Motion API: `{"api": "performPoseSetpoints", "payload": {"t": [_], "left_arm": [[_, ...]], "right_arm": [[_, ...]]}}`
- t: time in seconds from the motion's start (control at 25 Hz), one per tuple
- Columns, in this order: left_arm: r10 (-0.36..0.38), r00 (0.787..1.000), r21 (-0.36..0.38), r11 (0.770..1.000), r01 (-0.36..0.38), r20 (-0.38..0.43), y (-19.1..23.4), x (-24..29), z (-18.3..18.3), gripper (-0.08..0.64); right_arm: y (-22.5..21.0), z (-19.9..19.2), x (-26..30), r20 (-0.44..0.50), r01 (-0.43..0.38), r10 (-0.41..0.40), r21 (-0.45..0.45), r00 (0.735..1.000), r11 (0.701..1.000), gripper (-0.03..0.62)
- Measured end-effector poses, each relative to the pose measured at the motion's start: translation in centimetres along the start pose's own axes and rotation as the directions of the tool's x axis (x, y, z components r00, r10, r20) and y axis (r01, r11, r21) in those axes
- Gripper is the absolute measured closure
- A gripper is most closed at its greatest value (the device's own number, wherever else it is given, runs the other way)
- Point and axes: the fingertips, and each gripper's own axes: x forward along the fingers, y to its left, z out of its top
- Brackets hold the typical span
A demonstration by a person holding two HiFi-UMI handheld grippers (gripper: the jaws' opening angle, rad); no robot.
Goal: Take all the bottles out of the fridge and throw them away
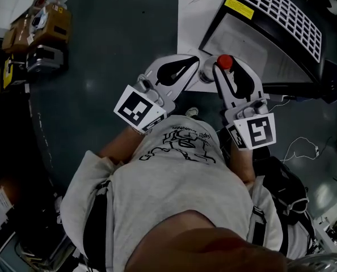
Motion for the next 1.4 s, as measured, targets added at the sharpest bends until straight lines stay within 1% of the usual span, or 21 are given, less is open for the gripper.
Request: {"api": "performPoseSetpoints", "payload": {"t": [0.32, 0.64, 1.0, 1.4], "left_arm": [[0.038, 0.999, 0.001, 0.999, -0.038, 0.007, 3.4, -4.2, 1.3, 0.551], [0.073, 0.997, -0.002, 0.997, -0.073, 0.013, 6.3, -7.8, 1.9, 0.551], [0.123, 0.992, -0.004, 0.992, -0.123, 0.018, 9.9, -12.2, 2.2, 0.551], [0.167, 0.986, -0.008, 0.986, -0.167, 0.017, 12.8, -15.9, 2.0, 0.551]], "right_arm": [[3.8, 0.4, 4.0, 0.002, -0.042, 0.042, 0.002, 0.999, 0.999, 0.453], [7.0, 0.5, 7.4, -0.002, -0.077, 0.077, -0.007, 0.997, 0.997, 0.453], [10.9, 0.2, 11.4, -0.010, -0.120, 0.120, -0.007, 0.993, 0.993, 0.453], [14.0, -0.3, 14.7, -0.015, -0.156, 0.156, -0.011, 0.988, 0.988, 0.453]]}}
